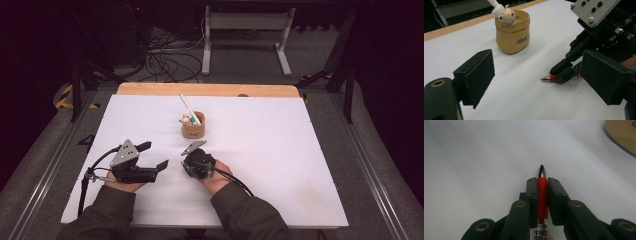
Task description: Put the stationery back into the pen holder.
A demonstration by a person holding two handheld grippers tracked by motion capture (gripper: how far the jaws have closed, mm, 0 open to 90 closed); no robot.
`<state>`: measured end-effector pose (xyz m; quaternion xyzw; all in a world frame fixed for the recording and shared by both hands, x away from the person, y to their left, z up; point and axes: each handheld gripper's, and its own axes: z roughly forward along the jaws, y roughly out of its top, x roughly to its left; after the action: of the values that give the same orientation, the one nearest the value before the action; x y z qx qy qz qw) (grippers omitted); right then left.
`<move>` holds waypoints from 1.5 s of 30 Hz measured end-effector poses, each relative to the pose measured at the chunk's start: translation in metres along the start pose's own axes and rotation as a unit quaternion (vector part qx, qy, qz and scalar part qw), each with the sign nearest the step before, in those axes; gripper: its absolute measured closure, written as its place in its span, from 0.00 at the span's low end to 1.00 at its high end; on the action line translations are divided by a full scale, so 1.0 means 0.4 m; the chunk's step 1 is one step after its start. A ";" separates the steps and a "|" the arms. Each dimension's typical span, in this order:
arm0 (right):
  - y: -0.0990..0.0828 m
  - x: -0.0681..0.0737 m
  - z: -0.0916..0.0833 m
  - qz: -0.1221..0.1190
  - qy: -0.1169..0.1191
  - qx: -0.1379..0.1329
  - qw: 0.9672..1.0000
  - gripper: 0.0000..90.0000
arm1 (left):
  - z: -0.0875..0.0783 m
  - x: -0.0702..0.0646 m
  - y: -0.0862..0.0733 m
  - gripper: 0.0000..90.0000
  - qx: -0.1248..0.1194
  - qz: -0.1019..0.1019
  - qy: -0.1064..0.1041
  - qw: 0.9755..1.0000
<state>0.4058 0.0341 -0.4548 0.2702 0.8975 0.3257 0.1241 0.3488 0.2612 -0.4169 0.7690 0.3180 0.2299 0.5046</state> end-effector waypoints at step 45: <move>0.014 -0.016 -0.116 0.026 0.057 -0.228 0.972 0.90 | 0.007 -0.007 0.000 0.15 -0.004 0.003 -0.007 1.000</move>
<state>0.3946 0.0102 -0.4156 0.2388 0.7981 0.5395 0.1227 0.3486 0.2575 -0.4181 0.7697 0.3115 0.2266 0.5091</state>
